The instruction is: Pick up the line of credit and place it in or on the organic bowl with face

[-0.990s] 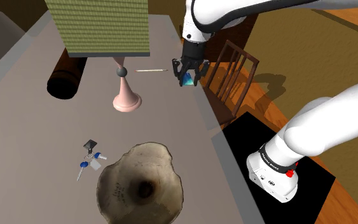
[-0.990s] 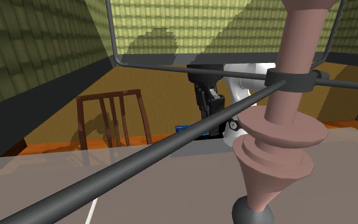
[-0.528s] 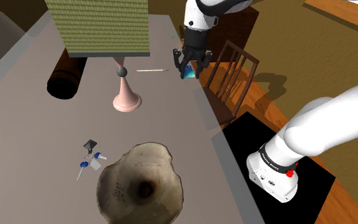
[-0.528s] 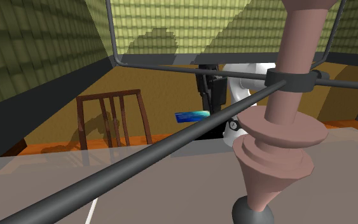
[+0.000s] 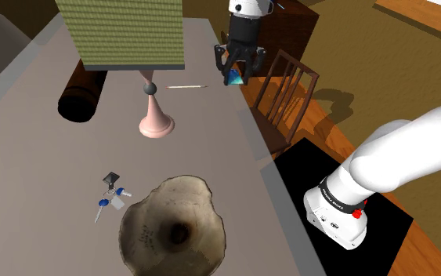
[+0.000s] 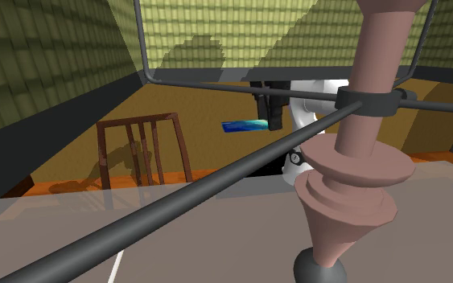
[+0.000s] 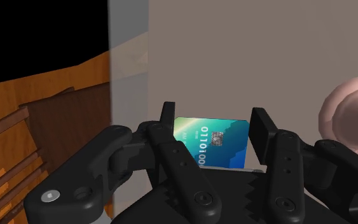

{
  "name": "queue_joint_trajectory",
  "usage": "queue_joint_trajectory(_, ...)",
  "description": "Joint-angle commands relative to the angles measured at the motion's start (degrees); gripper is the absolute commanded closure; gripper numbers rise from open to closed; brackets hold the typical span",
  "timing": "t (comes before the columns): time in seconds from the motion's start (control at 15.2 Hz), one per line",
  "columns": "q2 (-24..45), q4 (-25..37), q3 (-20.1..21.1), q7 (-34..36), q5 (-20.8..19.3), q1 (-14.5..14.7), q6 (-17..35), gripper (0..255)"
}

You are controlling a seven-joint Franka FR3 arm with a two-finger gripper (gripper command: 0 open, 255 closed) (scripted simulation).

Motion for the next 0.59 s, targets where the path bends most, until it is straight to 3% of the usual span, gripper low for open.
queue_joint_trajectory(0.0,-0.1,1.5,-0.2,0.1,-0.1,-0.1,-1.6,255)
queue_joint_trajectory(0.26,0.0,4.5,-0.4,0.5,-0.3,-0.2,-4.5,255)
queue_joint_trajectory(0.53,-2.8,2.6,2.8,5.2,2.0,2.1,-4.5,255)
